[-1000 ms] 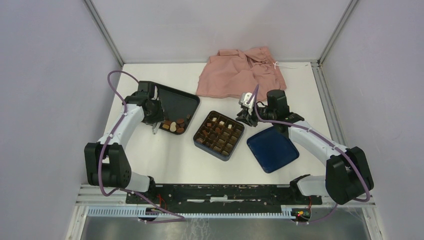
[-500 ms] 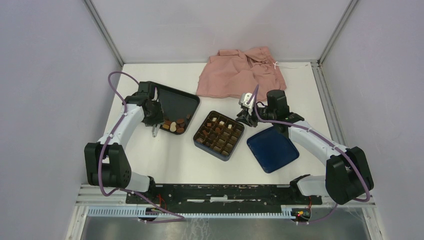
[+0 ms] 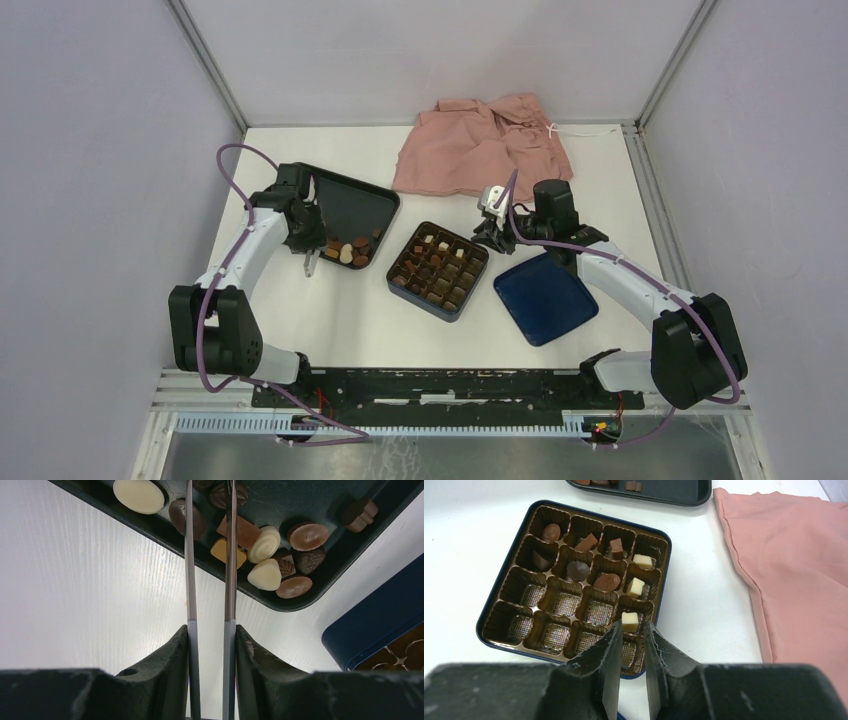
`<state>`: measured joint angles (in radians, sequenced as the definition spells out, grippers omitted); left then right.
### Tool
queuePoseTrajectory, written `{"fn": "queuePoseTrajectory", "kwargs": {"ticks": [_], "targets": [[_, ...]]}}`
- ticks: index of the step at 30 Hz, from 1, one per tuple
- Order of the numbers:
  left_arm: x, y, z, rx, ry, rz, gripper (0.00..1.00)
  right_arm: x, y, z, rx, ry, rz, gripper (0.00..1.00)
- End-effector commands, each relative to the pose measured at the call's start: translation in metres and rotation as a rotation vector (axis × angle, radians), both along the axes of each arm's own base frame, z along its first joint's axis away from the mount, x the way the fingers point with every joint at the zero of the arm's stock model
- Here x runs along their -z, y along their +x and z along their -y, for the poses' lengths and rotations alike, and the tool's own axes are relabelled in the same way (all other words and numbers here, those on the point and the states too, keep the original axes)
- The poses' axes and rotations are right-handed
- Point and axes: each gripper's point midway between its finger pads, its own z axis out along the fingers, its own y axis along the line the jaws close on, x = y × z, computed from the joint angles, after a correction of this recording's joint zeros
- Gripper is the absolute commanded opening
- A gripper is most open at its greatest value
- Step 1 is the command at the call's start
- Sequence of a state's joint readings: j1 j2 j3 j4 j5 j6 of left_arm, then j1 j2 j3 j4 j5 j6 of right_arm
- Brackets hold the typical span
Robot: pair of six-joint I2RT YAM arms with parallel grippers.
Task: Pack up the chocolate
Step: Pick up the fake chocolate from the plate.
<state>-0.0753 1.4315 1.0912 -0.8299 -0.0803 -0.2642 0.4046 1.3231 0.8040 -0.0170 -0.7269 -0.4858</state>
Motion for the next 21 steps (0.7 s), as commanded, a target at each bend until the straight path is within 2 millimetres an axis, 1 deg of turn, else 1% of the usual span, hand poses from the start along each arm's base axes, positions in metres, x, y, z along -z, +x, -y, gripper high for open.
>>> {"fn": "queuePoseTrajectory", "kwargs": {"ticks": [1, 6, 15, 19, 21], "targets": [[-0.019, 0.01, -0.002, -0.042, 0.0, 0.083, 0.11, -0.024, 0.007, -0.007, -0.029, 0.037, 0.064, 0.28], [-0.03, 0.02, -0.004, -0.068, -0.001, 0.15, 0.07, -0.024, 0.008, -0.007, -0.027, 0.035, 0.063, 0.28], [-0.039, 0.033, -0.003, -0.086, -0.012, 0.217, 0.05, -0.023, 0.008, -0.007, -0.027, 0.033, 0.066, 0.28], [-0.052, 0.036, 0.002, -0.076, -0.044, 0.268, 0.04, -0.023, 0.008, -0.006, -0.028, 0.032, 0.066, 0.28], [-0.06, 0.035, 0.011, -0.045, -0.087, 0.302, 0.04, -0.023, 0.008, -0.006, -0.028, 0.032, 0.066, 0.28]]}}
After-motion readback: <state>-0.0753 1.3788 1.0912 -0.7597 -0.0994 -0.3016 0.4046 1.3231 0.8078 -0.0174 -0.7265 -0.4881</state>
